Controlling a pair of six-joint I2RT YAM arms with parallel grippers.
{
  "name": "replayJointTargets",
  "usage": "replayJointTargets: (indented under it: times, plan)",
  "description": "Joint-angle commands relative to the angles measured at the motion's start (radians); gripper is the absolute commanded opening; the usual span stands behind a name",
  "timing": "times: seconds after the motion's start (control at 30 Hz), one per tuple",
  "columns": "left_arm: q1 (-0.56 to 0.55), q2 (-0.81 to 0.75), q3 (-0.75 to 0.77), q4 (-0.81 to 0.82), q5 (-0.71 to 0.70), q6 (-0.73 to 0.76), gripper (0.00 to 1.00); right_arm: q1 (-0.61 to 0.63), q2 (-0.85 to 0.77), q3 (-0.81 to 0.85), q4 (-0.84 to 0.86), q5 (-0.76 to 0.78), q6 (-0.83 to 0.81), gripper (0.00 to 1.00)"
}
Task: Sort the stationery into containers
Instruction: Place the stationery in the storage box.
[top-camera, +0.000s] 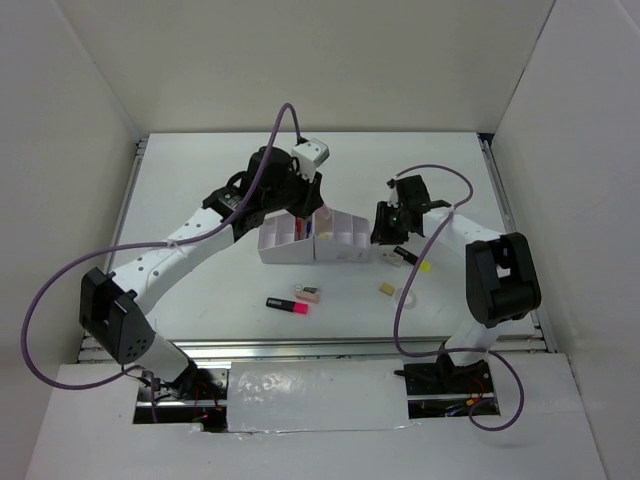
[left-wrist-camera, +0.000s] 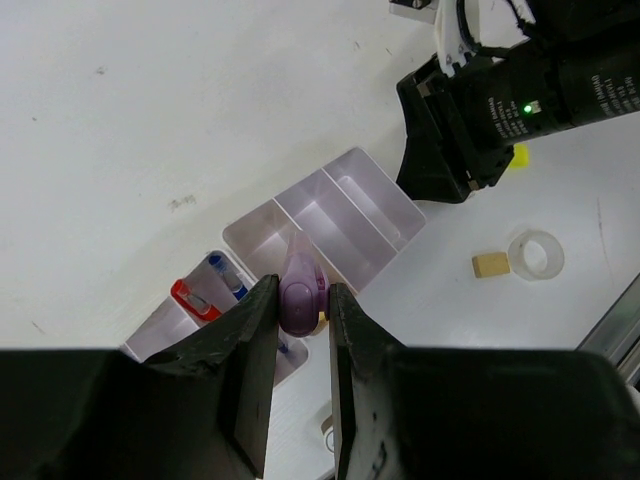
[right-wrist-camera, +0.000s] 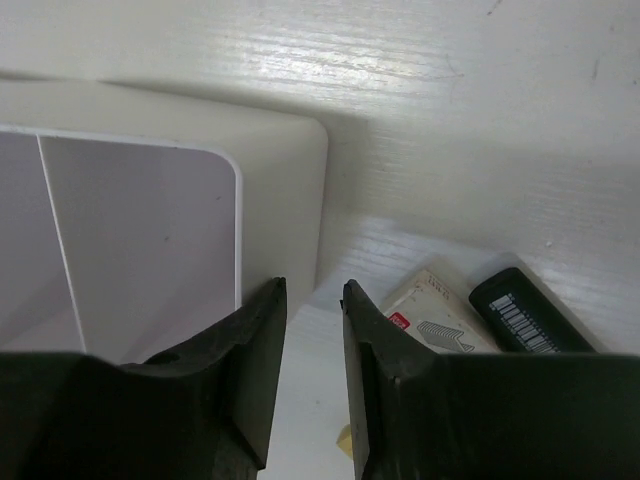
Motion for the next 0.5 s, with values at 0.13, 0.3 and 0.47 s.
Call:
replayJointTargets:
  times: [0.13, 0.3, 0.47]
  plan:
    - [-0.034, 0.076, 0.097, -0.062, -0.047, 0.035, 0.02, -0.057, -0.13, 0.077, -0.039, -0.014, -0.043, 0.47]
    - [-0.048, 0.111, 0.108, -0.068, -0.078, 0.043, 0.04, -0.071, -0.188, 0.123, -0.101, -0.018, -0.149, 0.45]
    - [-0.055, 0.136, 0.127, -0.092, -0.084, 0.057, 0.09, -0.094, -0.228, 0.12, -0.167, 0.028, -0.25, 0.45]
